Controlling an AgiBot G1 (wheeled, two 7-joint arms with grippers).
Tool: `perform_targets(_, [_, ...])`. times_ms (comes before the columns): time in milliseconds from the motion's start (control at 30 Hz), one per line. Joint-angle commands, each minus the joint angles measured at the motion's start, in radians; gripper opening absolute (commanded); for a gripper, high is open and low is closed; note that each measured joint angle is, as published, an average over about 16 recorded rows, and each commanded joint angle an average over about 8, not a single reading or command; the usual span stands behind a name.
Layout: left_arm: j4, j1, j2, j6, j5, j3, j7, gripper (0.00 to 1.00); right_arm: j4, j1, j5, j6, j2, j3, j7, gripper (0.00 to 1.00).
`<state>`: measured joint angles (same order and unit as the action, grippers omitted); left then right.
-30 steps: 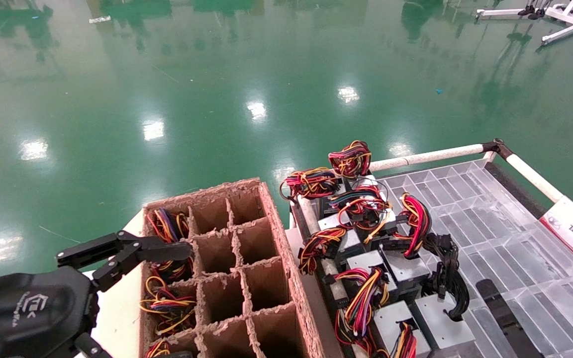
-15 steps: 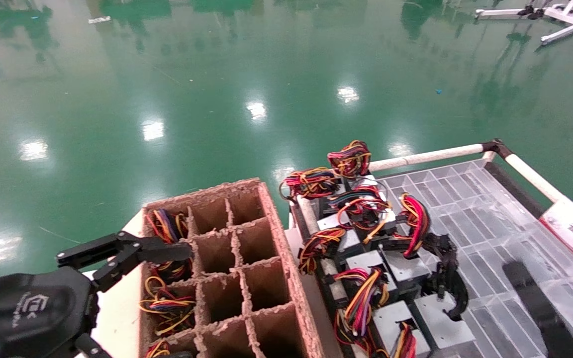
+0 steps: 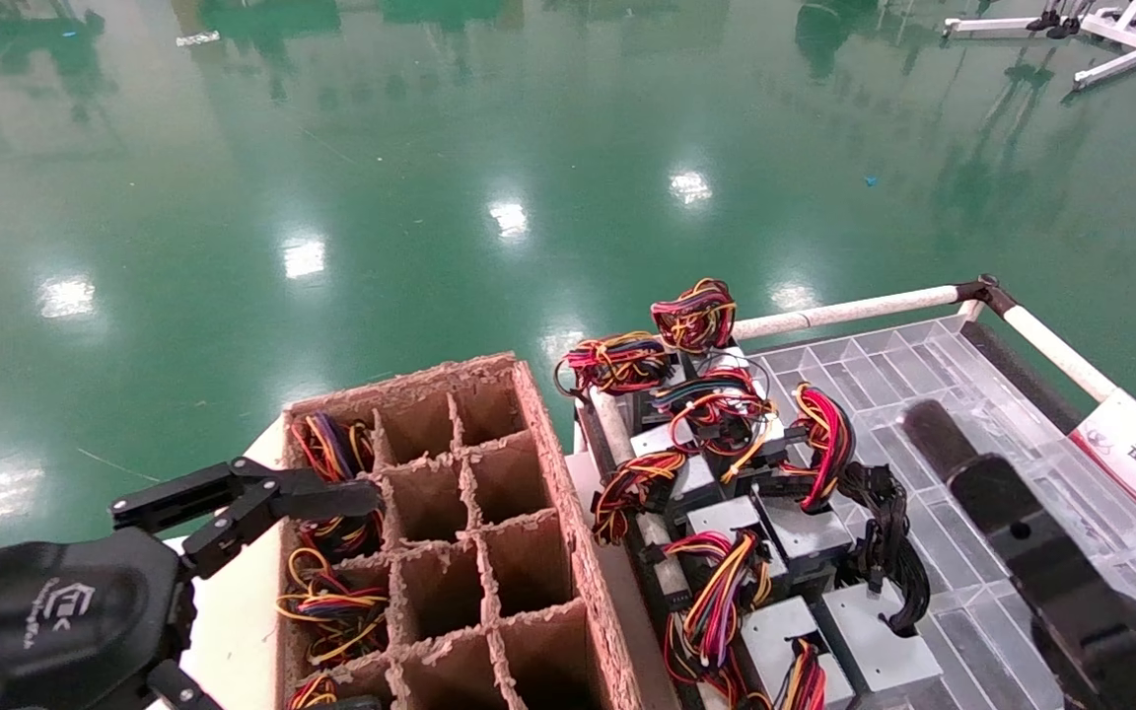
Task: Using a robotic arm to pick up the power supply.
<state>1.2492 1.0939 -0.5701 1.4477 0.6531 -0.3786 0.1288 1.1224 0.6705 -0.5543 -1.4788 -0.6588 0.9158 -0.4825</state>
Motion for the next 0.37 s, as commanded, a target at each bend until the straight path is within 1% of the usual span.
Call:
perform_targets(33, [0.000,0.000,0.000,0.000,0.000,0.000,0.000,1.00,0.008,0.019,0.061,-0.001,0.002,-0.030,0.032,1.00])
perform_targets(267, [0.000,0.000,0.000,0.000,0.000,0.000,0.000,1.00,0.035,0.087,0.276,-0.004,0.010,-0.137,0.144,1.00])
perform_targets(367, [0.000,0.000,0.000,0.000,0.000,0.000,0.000,1.00,0.041,0.101,0.323,-0.004,0.012,-0.160,0.168,1.00])
